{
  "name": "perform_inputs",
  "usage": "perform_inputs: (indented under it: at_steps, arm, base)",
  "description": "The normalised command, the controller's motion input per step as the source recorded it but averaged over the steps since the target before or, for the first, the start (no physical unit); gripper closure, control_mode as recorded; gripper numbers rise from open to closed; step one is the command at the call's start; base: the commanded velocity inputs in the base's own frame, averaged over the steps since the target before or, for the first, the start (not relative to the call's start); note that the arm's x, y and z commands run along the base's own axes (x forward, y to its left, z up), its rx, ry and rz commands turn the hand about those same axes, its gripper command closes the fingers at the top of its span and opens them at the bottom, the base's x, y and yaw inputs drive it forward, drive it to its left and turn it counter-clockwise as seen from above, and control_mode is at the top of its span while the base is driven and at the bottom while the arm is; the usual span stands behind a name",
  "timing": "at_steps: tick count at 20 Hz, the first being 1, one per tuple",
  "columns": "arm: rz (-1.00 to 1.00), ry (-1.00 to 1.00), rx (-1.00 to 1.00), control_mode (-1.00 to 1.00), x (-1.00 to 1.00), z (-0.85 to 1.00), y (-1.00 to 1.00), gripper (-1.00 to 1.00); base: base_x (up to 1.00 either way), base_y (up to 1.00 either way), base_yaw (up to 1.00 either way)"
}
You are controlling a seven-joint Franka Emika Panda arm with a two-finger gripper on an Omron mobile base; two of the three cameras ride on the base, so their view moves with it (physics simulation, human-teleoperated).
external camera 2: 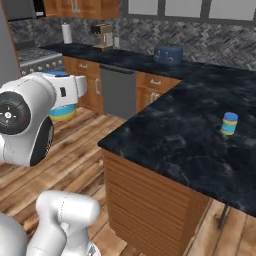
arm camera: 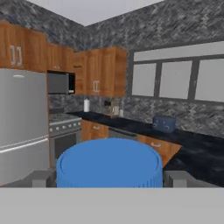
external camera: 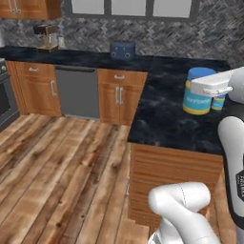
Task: The dining table condiment station is running low on mayonnaise. Refill the condiment station by opening the cabinet and taking the mayonnaise from the cabinet and placing it on the dining table.
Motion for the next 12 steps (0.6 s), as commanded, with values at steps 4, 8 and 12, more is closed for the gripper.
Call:
perform_inputs:
  at_steps: [4, 8, 12]
  arm:
    - [0.00, 0.00, 0.00, 1.00, 0.00, 0.00, 0.00, 1.00]
    - [0.00, 0.00, 0.00, 1.00, 0.00, 0.00, 0.00, 1.00]
    - [0.00, 0.00, 0.00, 1.00, 0.00, 0.00, 0.00, 1.00]
  base:
    - [-0.37, -1.00, -0.16]
    - [-0.15, -1.00, -0.10]
    - [-0.01, -1.00, -0.05]
